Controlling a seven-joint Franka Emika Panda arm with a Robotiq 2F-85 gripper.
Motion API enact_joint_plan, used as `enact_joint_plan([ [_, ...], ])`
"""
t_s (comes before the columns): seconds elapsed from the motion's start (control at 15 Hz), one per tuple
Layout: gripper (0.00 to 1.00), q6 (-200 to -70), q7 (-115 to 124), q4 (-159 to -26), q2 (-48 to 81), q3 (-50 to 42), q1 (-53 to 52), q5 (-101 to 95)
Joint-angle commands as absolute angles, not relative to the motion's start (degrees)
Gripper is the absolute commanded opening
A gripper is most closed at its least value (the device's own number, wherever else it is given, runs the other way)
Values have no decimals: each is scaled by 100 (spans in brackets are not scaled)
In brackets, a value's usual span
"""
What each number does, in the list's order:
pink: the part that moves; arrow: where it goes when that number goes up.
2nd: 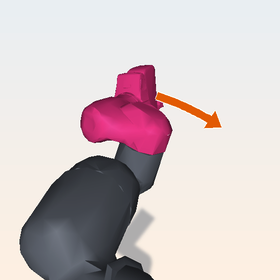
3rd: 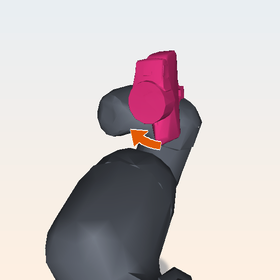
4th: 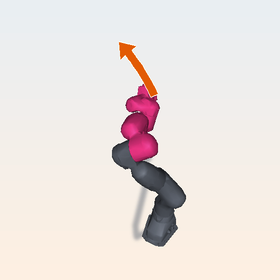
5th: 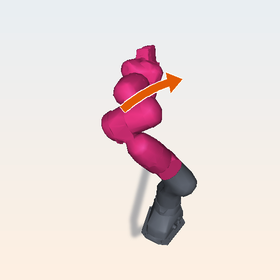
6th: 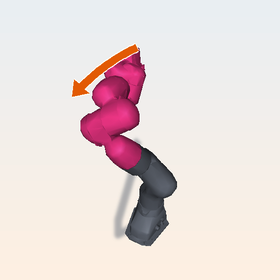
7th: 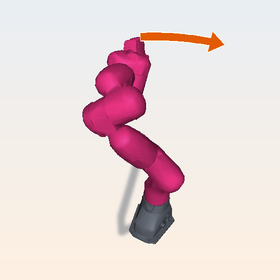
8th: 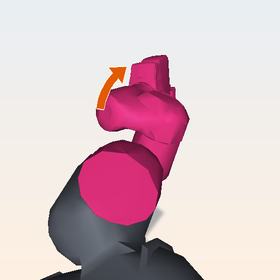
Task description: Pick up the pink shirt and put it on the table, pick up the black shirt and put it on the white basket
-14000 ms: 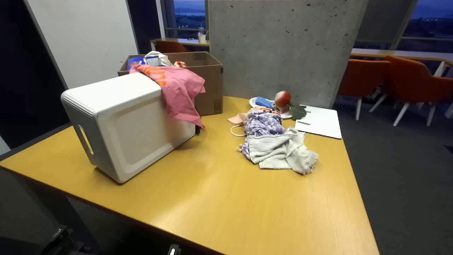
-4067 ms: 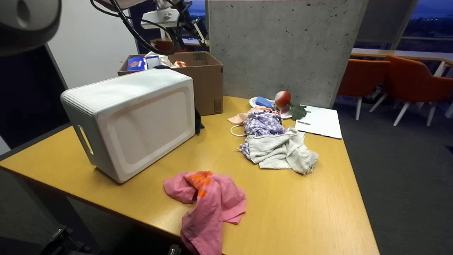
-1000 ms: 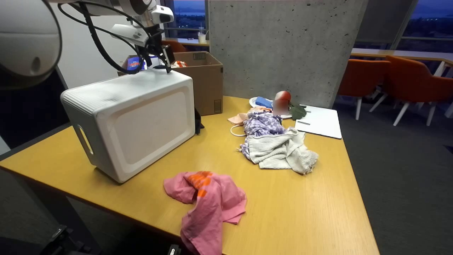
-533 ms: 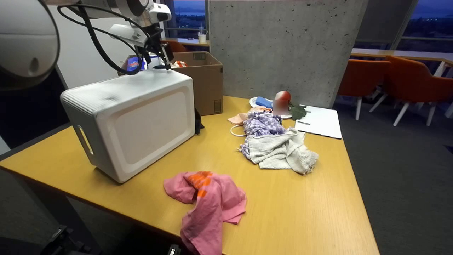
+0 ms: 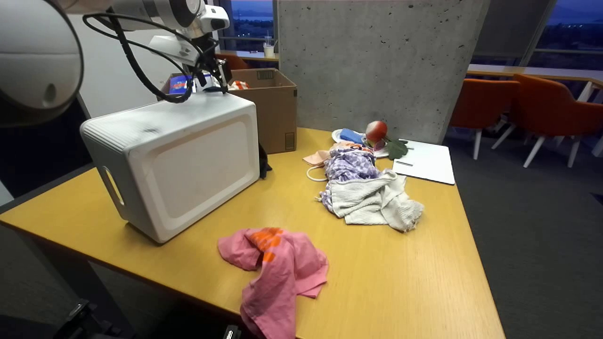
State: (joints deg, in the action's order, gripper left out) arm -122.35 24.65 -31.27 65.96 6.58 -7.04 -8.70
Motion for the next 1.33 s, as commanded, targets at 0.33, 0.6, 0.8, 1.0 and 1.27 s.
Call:
enact_joint_plan([
  [0.33, 17, -12411, 2412, -2884, 6714, 604, -774, -978],
  [0.6, 0, -12461, 2417, -2865, 6669, 596, -801, -992],
  [0.8, 1, -12467, 2403, -2809, 6632, 582, -801, -1023],
  [1.0, 1, -12448, 2380, -2736, 6566, 554, -773, -1082],
  [1.27, 1, -12053, 2158, -1956, 6632, 67, -776, -833],
])
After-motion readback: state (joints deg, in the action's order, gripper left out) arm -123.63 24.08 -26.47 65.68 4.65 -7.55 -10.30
